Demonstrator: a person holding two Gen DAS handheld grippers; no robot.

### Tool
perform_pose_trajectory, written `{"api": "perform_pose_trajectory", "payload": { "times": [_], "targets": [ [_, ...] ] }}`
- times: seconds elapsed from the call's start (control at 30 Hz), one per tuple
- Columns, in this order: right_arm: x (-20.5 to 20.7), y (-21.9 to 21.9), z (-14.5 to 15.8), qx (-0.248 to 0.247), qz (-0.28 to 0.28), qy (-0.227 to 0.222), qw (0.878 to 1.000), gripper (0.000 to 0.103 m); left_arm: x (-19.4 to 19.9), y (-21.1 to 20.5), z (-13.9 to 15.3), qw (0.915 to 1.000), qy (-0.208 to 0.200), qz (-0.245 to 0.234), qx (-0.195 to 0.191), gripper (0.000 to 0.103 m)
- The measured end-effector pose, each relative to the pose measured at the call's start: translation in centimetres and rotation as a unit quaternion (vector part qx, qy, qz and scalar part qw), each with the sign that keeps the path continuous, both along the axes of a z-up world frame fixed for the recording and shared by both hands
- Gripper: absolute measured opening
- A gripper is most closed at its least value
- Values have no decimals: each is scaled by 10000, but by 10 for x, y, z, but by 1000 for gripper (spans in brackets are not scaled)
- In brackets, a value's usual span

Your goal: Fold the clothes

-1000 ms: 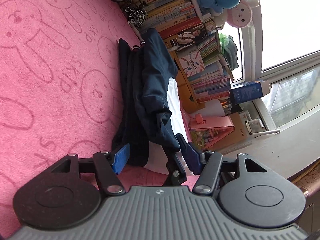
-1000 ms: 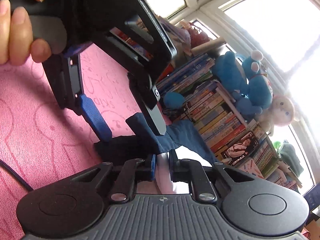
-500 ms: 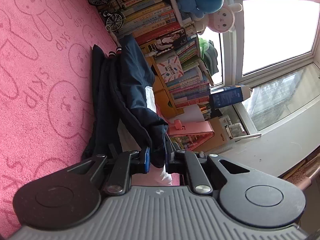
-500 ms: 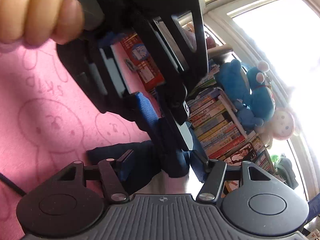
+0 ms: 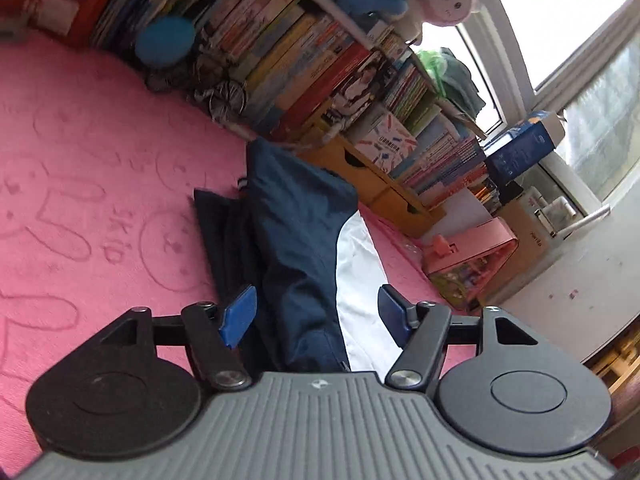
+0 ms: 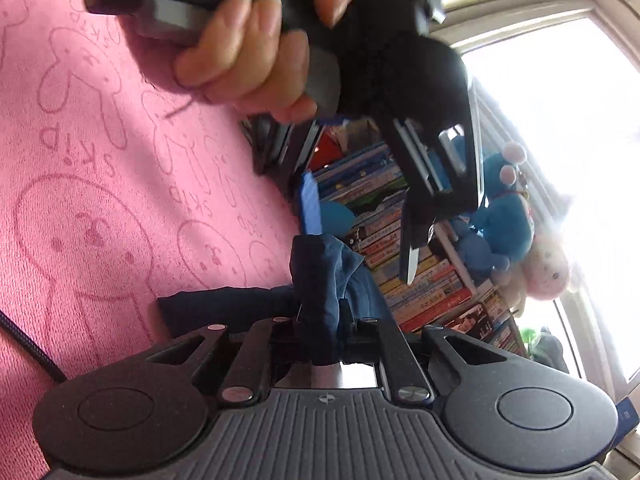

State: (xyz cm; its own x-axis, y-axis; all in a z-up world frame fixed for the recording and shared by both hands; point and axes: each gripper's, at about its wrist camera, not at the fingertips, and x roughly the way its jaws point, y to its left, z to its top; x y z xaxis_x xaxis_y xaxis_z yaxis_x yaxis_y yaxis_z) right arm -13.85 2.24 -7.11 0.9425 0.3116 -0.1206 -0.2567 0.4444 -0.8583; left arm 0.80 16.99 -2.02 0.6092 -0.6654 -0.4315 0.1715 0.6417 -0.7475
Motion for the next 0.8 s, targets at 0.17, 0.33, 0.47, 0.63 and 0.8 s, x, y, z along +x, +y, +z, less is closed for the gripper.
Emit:
{"api": "perform_pose_trajectory", "payload": {
  "times": [0.17, 0.33, 0.47, 0.63, 0.8],
  "targets": [
    [-4, -7, 2, 228, 69, -194, 9995, 9, 17, 7, -27, 9955, 696, -197, -606, 82],
    [-3, -8, -1, 222, 156, -6, 9996, 8, 38, -3, -33, 9959, 791, -16, -441, 57],
    [-1, -9, -3, 291, 176, 328, 9989, 8, 57, -4, -36, 9963, 712, 211, -432, 39],
    [2, -7, -7, 182, 263, 538, 9980, 8, 77, -1, -35, 9977, 500, 332, -311, 16],
    [-8, -2, -15, 23, 368, 596, 9975, 7, 92, 2, -35, 9971, 391, 504, -424, 14]
  ]
}}
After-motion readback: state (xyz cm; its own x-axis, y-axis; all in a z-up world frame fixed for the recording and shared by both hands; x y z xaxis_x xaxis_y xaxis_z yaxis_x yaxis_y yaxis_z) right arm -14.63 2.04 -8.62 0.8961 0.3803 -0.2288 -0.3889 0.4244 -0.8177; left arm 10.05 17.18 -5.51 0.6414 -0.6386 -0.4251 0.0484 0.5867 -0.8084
